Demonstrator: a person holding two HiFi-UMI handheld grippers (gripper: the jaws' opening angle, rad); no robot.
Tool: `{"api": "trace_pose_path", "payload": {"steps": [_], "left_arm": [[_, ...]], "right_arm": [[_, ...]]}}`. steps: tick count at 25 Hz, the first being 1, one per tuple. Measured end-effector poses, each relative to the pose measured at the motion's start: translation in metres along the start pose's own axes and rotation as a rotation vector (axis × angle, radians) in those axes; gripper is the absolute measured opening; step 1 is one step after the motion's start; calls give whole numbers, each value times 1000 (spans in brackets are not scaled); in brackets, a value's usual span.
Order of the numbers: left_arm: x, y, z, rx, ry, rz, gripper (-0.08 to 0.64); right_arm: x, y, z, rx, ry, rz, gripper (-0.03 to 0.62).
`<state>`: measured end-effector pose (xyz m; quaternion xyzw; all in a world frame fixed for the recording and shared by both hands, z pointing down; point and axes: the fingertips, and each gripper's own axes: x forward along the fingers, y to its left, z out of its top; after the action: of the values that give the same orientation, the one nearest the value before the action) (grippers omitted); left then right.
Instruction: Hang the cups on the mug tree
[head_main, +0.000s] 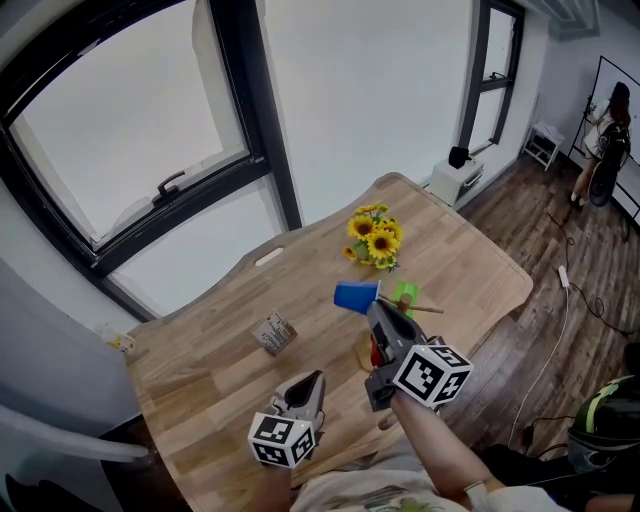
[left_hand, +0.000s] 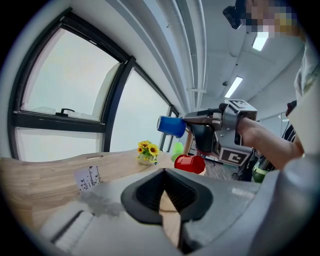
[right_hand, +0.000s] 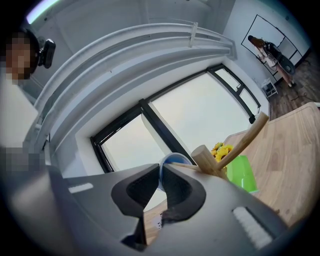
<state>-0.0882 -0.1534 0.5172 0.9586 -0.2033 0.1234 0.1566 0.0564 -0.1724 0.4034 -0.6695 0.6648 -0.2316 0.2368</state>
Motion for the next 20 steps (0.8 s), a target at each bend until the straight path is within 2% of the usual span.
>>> {"api": "trace_pose_path", "payload": {"steps": [20], "left_arm": [[-5,-13,-6,-30,-16,47,0]], "right_arm": [[-20,-20,-3,40,49,-13,21]]}}
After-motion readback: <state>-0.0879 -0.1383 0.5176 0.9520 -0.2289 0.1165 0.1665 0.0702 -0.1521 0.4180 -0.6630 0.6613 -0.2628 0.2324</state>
